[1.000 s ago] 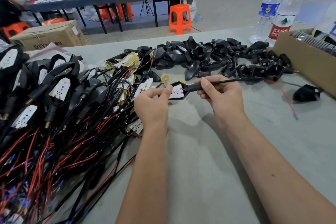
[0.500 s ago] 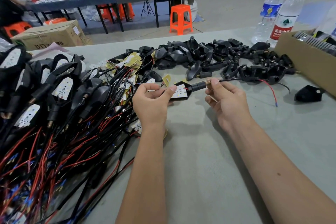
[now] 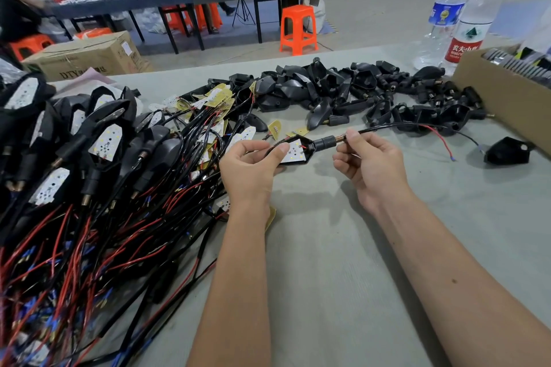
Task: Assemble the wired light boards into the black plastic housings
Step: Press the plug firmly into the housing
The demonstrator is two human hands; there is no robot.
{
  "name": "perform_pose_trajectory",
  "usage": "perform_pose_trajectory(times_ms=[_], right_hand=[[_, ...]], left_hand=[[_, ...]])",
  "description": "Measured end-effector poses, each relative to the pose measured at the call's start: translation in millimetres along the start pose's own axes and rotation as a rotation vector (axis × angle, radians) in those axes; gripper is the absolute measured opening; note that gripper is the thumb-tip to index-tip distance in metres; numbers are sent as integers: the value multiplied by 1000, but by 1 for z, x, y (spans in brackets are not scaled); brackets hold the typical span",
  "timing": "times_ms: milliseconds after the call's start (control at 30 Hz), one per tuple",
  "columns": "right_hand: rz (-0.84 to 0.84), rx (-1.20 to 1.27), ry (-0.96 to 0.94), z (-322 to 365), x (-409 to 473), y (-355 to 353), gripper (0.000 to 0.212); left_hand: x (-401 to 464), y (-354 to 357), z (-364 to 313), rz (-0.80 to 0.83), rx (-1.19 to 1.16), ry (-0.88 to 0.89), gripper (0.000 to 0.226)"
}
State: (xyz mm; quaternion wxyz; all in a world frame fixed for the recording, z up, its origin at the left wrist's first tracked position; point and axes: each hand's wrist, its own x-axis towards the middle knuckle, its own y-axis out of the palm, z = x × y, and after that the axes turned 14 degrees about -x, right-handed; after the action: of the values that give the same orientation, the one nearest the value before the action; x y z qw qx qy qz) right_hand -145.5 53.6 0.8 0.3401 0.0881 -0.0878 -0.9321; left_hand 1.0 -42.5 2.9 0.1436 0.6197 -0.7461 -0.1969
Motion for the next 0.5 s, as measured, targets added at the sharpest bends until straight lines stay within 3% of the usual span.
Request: perform_pose_trajectory(times_ms=[233,500], right_hand=[[70,-97,35,3,-1,0,16],[71,-102,18,2,-3,1,22]], left_hand=[[7,-5,-5,-91,-4,30,26],[4,-4,0,-89,-35,-7,26]])
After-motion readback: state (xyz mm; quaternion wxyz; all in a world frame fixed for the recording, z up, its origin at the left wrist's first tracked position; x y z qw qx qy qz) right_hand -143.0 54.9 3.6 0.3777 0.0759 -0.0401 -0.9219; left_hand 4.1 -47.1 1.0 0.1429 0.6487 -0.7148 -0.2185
